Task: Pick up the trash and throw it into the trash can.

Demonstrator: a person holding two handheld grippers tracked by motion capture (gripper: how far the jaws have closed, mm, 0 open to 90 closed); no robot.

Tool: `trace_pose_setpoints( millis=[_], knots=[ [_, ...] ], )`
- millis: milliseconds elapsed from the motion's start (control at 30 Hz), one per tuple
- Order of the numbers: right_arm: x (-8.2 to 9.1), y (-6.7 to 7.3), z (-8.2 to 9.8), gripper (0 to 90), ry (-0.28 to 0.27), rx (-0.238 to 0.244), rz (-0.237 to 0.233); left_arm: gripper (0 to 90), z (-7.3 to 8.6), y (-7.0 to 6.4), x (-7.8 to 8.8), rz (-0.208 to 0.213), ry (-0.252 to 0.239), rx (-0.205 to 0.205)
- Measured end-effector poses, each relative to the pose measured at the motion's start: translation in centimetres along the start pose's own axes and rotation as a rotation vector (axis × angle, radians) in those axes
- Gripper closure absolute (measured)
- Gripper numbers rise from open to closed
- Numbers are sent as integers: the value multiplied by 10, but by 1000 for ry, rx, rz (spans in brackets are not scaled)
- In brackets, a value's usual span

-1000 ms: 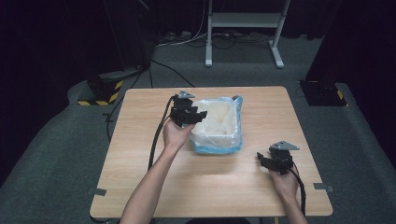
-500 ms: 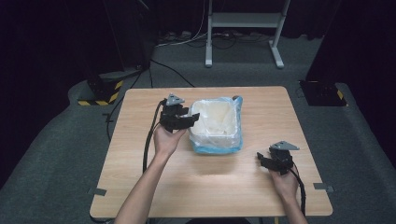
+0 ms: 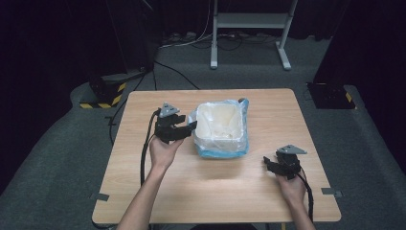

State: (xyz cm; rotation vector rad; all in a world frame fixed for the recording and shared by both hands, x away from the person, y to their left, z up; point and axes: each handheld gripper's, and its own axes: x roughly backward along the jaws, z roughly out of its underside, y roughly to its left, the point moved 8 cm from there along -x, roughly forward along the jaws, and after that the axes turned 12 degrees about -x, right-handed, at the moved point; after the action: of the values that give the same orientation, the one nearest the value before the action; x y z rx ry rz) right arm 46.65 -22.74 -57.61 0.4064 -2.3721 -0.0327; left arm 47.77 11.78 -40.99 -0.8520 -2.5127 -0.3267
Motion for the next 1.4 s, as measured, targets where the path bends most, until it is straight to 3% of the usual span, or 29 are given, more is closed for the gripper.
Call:
trace_pose_setpoints(
  millis=[567, 967, 1400],
  knots=[
    [0, 0, 0, 395, 0, 0, 0, 440, 36, 5, 16, -42, 15, 33],
    [0, 0, 0, 396, 0, -1, 0, 436, 70, 6, 16, -73, 56, 49],
    [0, 0, 0, 396, 0, 0, 0, 432, 94, 6, 15, -84, 80, 72]
  ],
)
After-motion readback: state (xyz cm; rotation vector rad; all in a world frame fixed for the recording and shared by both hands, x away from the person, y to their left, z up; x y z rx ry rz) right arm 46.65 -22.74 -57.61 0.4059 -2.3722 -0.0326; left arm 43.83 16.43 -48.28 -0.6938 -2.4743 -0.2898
